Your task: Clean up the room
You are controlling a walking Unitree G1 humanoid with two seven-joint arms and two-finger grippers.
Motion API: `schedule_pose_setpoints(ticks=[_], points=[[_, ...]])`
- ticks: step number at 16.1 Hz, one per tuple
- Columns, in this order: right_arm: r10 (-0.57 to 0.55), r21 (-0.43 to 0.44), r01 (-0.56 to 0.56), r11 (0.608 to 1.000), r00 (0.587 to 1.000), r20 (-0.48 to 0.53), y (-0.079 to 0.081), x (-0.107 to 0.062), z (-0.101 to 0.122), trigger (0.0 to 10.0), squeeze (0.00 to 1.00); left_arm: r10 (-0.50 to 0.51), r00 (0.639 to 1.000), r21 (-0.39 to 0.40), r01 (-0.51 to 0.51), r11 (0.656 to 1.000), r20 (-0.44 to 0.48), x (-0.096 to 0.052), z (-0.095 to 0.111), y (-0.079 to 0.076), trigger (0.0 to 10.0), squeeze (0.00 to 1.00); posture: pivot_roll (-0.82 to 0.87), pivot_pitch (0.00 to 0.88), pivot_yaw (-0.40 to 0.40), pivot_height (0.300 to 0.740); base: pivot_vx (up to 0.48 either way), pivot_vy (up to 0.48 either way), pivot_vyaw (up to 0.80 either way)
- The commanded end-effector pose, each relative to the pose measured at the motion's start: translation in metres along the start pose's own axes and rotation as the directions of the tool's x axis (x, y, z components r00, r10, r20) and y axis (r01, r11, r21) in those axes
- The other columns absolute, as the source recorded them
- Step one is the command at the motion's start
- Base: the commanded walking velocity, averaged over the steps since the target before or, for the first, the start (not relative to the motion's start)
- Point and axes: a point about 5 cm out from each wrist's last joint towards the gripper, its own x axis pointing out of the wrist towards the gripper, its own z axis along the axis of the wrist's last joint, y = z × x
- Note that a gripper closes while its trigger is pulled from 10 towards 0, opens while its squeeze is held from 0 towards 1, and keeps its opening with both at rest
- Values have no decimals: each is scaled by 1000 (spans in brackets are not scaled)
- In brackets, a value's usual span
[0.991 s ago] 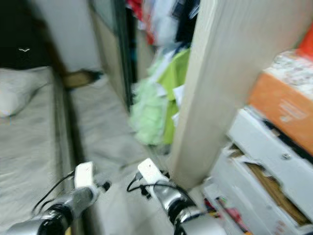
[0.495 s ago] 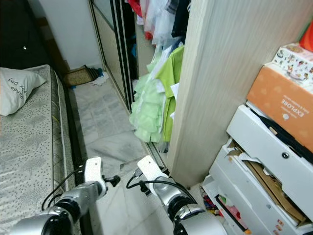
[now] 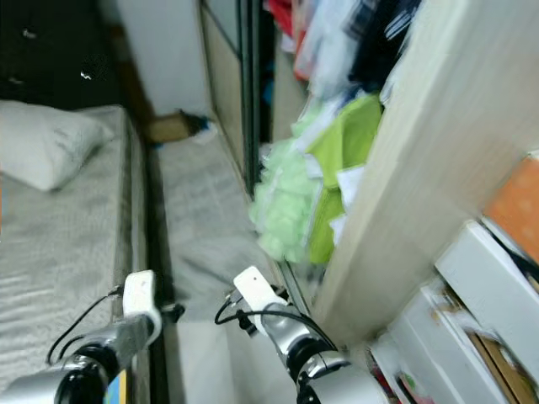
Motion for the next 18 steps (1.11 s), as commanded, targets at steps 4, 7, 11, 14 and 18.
schedule_pose_setpoints(ticks=[4,7,11,14,18], points=[[20,-5,-20,1000,1000,2,6,1,3,10000,0,-10,1000,6,11,1000,-21,1,-6,-7,10000,0,-193,0,-25,740,0,0,0],[21,-4,-21,1000,1000,1,6,1,3,10000,0,-3,1000,11,3,1000,-23,1,-7,-6,10000,0,-192,0,-26,740,0,0,0],[25,-21,-25,999,1000,7,7,1,3,10000,0,0,1000,21,0,1000,-31,1,-8,-6,10000,0,-191,0,-25,740,0,0,200],[28,-25,-28,999,1000,5,7,1,3,10000,0,3,999,29,-2,1000,-33,1,-9,-6,10000,0,-188,0,-26,740,0,0,800],[30,-32,-30,999,1000,2,7,1,2,10000,0,4,999,29,-3,1000,-31,1,-9,-7,10000,0,-187,0,-27,740,0,0,800]])
